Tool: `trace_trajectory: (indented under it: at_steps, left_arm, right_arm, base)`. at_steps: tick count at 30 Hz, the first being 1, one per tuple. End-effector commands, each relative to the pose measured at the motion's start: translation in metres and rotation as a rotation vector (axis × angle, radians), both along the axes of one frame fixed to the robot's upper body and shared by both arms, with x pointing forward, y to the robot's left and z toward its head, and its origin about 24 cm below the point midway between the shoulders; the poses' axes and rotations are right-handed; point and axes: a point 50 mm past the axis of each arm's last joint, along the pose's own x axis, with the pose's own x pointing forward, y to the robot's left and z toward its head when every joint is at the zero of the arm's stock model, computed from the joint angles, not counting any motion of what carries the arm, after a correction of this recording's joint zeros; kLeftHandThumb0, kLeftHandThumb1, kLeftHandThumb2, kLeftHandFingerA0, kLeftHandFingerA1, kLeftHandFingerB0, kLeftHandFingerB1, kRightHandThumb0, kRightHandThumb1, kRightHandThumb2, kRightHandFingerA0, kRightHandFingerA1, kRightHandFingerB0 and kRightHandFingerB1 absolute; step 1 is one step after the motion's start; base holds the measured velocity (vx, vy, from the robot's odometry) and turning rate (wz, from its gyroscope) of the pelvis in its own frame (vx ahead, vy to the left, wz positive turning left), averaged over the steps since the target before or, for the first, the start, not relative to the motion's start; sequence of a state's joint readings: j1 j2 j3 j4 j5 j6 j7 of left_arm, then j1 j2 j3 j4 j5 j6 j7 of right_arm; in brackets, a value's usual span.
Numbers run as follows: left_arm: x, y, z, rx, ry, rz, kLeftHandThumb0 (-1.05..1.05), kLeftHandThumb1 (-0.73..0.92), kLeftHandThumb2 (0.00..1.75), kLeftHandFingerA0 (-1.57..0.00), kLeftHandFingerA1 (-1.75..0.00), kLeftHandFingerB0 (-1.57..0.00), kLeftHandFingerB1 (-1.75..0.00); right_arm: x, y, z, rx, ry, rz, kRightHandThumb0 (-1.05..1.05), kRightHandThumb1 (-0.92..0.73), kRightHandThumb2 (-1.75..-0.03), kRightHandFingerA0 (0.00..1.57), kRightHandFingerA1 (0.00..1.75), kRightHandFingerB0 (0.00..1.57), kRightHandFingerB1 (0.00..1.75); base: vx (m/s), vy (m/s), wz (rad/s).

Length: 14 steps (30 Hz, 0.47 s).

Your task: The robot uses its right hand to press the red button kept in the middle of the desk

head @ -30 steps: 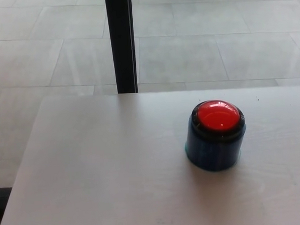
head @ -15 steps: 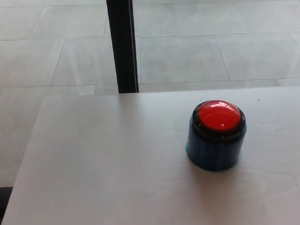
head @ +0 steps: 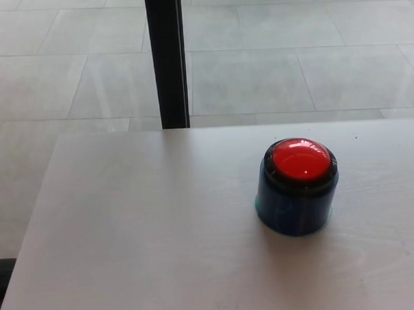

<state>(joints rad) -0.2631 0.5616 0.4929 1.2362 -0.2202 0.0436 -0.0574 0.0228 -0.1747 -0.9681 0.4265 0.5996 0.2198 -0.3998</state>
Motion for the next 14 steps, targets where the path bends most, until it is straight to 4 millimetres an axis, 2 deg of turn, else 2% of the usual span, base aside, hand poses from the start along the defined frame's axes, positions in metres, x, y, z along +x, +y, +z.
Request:
trace_trajectory:
  at_steps: [1,2,3,4,5,6,7,9,10,11,12,14]
  left_arm:
    - [-0.0013,0.0052,0.0048,0.006,0.004,0.014,-0.83,0.92,1.19,-0.33,-1.30,-0.21,-0.96]
    - [-0.0015,0.0053,0.0048,0.004,0.002,0.013,-0.83,0.92,1.19,-0.33,-1.30,-0.21,-0.96]
    - [-0.0008,0.0046,0.0046,0.010,-0.004,0.020,-0.80,0.92,1.27,-0.54,-1.07,-0.31,-0.84]
    - [-0.0008,0.0045,0.0044,0.007,-0.005,0.022,-0.82,0.92,1.26,-0.52,-1.06,-0.31,-0.83]
    - [-0.0010,0.0045,0.0043,0.009,-0.002,0.017,-0.82,0.92,1.26,-0.53,-1.06,-0.32,-0.84]
    - [-0.0011,0.0044,0.0040,0.006,-0.005,0.021,-0.82,0.92,1.26,-0.51,-1.04,-0.30,-0.82]
    - [-0.0015,0.0043,0.0035,0.014,0.007,0.018,-0.80,0.92,1.24,-0.50,-1.01,-0.32,-0.82]
    - [-0.0014,0.0045,0.0037,0.025,0.016,0.014,-0.80,0.92,1.24,-0.51,-1.02,-0.32,-0.82]
    - [-0.0007,0.0047,0.0046,0.042,0.024,0.011,-0.76,0.91,1.23,-0.48,-0.98,-0.26,-0.78]
    - [-0.0001,0.0047,0.0050,0.052,0.022,0.013,-0.76,0.92,1.24,-0.42,-0.96,-0.19,-0.74]
    - [-0.0001,0.0047,0.0053,0.061,0.023,0.011,-0.72,0.92,1.24,-0.41,-0.97,-0.15,-0.73]
    - [0.0001,0.0048,0.0056,0.073,0.031,0.005,-0.72,0.92,1.24,-0.41,-0.97,-0.15,-0.73]
  right_arm:
    - [0.0006,-0.0016,0.0010,0.022,0.056,0.002,-0.41,-0.45,-1.06,1.31,1.32,0.64,0.82]
    - [0.0006,-0.0013,0.0005,0.022,0.057,0.012,-0.41,-0.45,-1.06,1.31,1.32,0.64,0.82]
    - [0.0003,-0.0016,-0.0005,0.039,0.063,0.045,-0.49,-0.56,-0.95,0.91,1.22,0.51,0.88]
    - [0.0000,-0.0008,-0.0010,0.044,0.048,0.052,-0.48,-0.52,-0.94,0.89,1.19,0.59,1.16]
    - [0.0010,-0.0005,-0.0012,0.044,0.050,0.062,-0.45,-0.48,-0.95,0.87,1.12,0.60,1.11]
    - [0.0014,-0.0009,-0.0021,0.051,0.056,0.076,-0.43,-0.43,-1.05,0.85,0.95,0.58,0.84]
    - [0.0014,-0.0003,-0.0021,0.054,0.055,0.119,-0.35,-0.39,-1.03,0.68,0.86,0.49,0.78]
    - [0.0013,0.0004,-0.0021,0.056,0.056,0.141,-0.30,-0.36,-1.02,0.63,0.83,0.48,0.76]
    - [0.0004,0.0013,-0.0022,0.058,0.060,0.166,-0.24,-0.36,-0.99,0.62,1.00,0.20,0.65]
    - [-0.0013,0.0026,-0.0019,0.058,0.065,0.199,-0.25,-0.39,-0.96,0.63,0.96,0.21,0.62]
    - [-0.0022,0.0035,-0.0017,0.053,0.073,0.209,-0.29,-0.37,-0.99,0.68,0.88,0.28,0.64]
    - [-0.0026,0.0039,-0.0015,0.047,0.079,0.215,-0.29,-0.37,-0.99,0.68,0.88,0.28,0.64]
  base:
    - [0.00,0.000,0.00]
    - [0.00,0.000,0.00]
    - [0.00,0.000,0.00]
    - [0.00,0.000,0.00]
    - [0.00,0.000,0.00]
    - [0.00,0.000,0.00]
    - [0.00,0.000,0.00]
    - [0.00,0.000,0.00]
    - [0.00,0.000,0.00]
    - [0.00,0.000,0.00]
    - [0.00,0.000,0.00]
    - [0.00,0.000,0.00]
